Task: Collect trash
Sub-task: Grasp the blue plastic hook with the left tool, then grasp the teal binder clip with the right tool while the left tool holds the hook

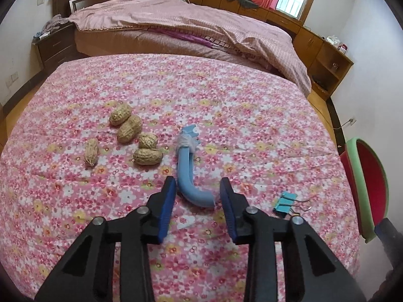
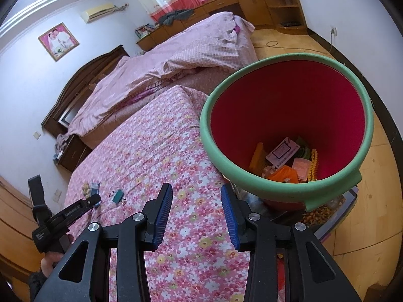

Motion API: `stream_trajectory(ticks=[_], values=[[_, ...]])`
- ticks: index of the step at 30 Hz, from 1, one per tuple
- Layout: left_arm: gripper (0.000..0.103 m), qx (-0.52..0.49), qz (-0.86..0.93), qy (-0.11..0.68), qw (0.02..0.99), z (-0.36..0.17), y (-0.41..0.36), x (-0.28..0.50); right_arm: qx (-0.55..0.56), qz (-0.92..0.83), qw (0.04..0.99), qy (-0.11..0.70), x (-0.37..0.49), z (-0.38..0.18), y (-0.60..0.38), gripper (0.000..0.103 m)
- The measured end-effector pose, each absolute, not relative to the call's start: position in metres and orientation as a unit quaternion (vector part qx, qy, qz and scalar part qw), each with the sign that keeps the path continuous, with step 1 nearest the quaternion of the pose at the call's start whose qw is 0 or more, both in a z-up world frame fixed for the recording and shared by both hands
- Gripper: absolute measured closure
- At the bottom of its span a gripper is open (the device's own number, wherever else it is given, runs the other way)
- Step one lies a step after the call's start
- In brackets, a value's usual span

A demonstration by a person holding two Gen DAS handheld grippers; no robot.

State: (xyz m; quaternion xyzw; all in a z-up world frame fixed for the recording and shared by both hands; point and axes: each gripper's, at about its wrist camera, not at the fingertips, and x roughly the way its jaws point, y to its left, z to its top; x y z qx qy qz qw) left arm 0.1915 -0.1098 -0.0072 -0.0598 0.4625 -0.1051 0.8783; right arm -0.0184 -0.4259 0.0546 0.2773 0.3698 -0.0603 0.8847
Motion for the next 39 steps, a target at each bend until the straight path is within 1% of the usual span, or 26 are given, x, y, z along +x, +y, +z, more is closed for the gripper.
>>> stream_trajectory(ticks=[2,7,21,33,35,36,37,39], values=[[0.073,-0.056,-0.105,0.46,0.88,-0.008,-0.11,0.191,0.277,-0.06,0.884,0.372,-0.017,0.053,-0.426,0.062],[0.074,-0.045,-0.11,0.458,0.881,-0.01,-0.114,0.192,0.277,-0.053,0.882,0.376,-0.014,0.052,-0.421,0.062],[0.074,-0.1,-0.138,0.444,0.88,0.011,-0.079,0.155,0.241,-0.015,0.888,0.391,0.004,0.058,-0.382,0.062],[0.074,-0.107,-0.111,0.419,0.895,0.026,-0.04,0.14,0.167,0.062,0.873,0.454,0.056,0.045,-0.314,0.062],[0.074,-0.112,-0.108,0.418,0.895,0.025,-0.033,0.139,0.155,0.067,0.87,0.463,0.065,0.04,-0.306,0.058],[0.074,-0.114,-0.106,0.418,0.895,0.025,-0.03,0.138,0.147,0.068,0.869,0.467,0.07,0.038,-0.301,0.05],[0.074,-0.115,-0.104,0.418,0.895,0.024,-0.027,0.138,0.14,0.068,0.867,0.473,0.075,0.034,-0.296,0.047],[0.074,-0.117,-0.101,0.418,0.895,0.024,-0.021,0.137,0.126,0.071,0.864,0.482,0.085,0.028,-0.288,0.047]])
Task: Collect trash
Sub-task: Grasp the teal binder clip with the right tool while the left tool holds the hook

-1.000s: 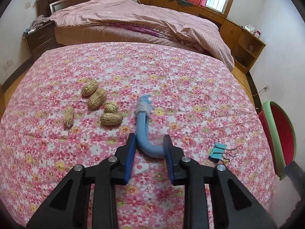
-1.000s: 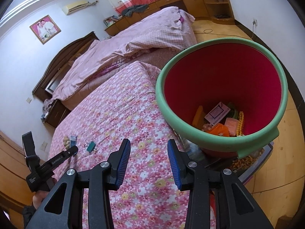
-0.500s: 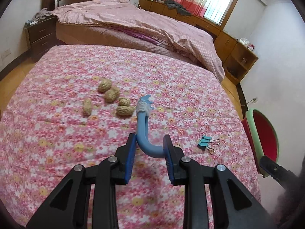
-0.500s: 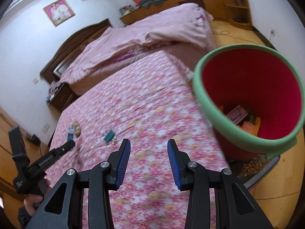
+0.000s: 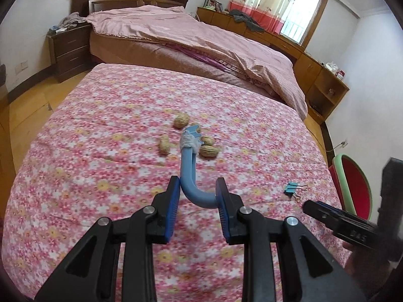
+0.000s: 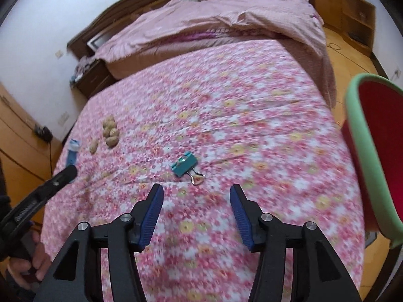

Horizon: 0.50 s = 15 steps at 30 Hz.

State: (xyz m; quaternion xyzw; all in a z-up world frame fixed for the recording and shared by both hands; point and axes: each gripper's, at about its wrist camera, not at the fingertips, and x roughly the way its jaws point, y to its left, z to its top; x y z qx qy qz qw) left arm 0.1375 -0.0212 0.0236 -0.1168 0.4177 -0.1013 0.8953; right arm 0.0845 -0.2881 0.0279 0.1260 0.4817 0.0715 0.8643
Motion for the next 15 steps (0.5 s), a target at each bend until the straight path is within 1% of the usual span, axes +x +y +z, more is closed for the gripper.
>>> stream_trajectory(ticks=[5,7,11,14,15], values=[[0.074,-0.127,-0.094,0.42,0.894,0.021,-0.01,0.138,0.075,0.065,0.876,0.472,0.1,0.024,-0.271,0.047],[0.074,-0.132,-0.094,0.421,0.893,0.02,-0.007,0.138,0.071,0.068,0.879,0.467,0.104,0.021,-0.267,0.045],[0.074,-0.138,-0.097,0.418,0.893,0.02,-0.003,0.136,0.072,0.054,0.889,0.448,0.105,0.019,-0.26,0.046],[0.074,-0.138,-0.098,0.413,0.895,0.021,-0.002,0.132,0.056,0.036,0.896,0.439,0.103,0.018,-0.252,0.054],[0.074,-0.139,-0.097,0.411,0.896,0.021,-0.001,0.13,0.045,0.03,0.898,0.436,0.102,0.017,-0.25,0.062]])
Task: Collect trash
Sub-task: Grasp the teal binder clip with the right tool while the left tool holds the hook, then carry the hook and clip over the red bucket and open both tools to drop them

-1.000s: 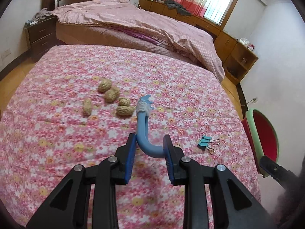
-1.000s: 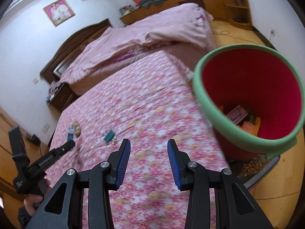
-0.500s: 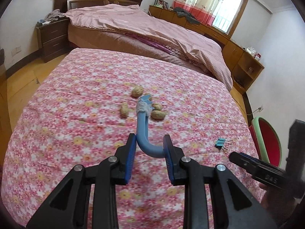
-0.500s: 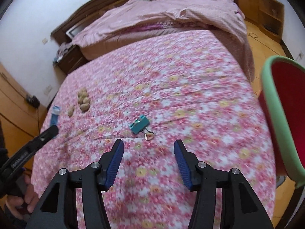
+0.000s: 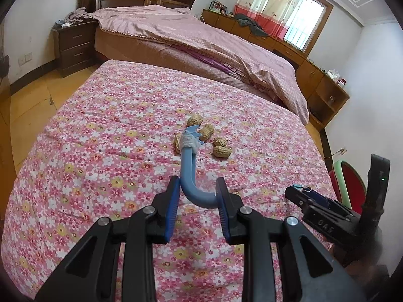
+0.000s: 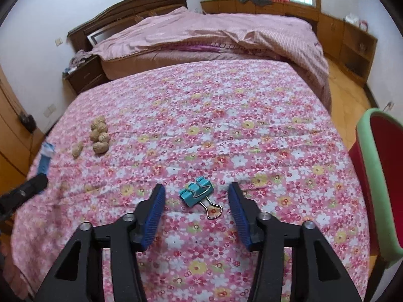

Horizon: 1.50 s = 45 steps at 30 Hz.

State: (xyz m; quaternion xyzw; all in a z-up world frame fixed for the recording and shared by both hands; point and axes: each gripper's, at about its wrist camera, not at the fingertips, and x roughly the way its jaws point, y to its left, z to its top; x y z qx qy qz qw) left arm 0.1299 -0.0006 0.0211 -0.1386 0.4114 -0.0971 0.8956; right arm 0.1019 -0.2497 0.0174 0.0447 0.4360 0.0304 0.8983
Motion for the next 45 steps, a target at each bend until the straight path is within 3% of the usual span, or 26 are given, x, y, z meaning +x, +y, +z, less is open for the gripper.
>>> stream_trajectory(ticks=[2,18,45], values=[[0.074,-0.142,-0.1,0.411,0.895,0.021,0.001,0.126,0.03,0.022,0.902,0.43,0.102,0.016,-0.243,0.074],[0.074,-0.131,-0.126,0.406,0.895,0.039,-0.019,0.087,0.111,0.048,0.891,0.438,0.052,0.031,-0.259,0.074],[0.074,-0.059,-0.249,0.405,0.878,0.08,-0.151,0.069,0.151,-0.038,0.935,0.319,-0.053,0.112,-0.375,0.074]])
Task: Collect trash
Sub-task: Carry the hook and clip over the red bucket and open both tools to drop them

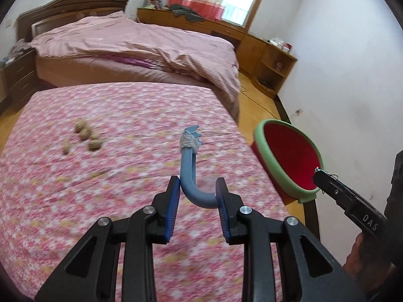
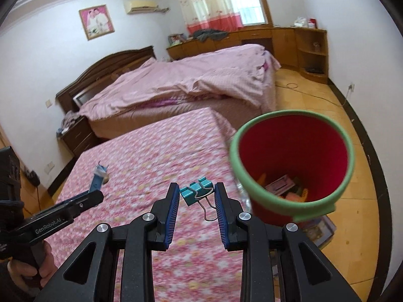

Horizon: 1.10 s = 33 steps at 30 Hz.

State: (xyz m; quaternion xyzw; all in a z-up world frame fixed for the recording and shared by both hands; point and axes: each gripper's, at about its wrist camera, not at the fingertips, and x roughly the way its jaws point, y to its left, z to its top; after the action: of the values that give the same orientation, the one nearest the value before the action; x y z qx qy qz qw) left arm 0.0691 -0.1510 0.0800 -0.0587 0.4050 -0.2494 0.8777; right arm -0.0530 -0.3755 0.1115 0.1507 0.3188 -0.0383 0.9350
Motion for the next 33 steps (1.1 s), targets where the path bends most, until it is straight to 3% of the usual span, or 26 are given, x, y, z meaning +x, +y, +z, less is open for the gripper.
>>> stream_trajectory(ticks=[22,33], values=[[0.074,0.017,-0.375,0.427,0.823,0.06,-0.341,0.102,0.234,-0.129,0.905,0.331,-0.061,0.074,-0.526,0.074],[0.072,0.024,-0.384,0.439,0.812,0.045,-0.362,0.114,0.239,-0.116,0.9,0.347,-0.044,0.063,-0.536,0.071]])
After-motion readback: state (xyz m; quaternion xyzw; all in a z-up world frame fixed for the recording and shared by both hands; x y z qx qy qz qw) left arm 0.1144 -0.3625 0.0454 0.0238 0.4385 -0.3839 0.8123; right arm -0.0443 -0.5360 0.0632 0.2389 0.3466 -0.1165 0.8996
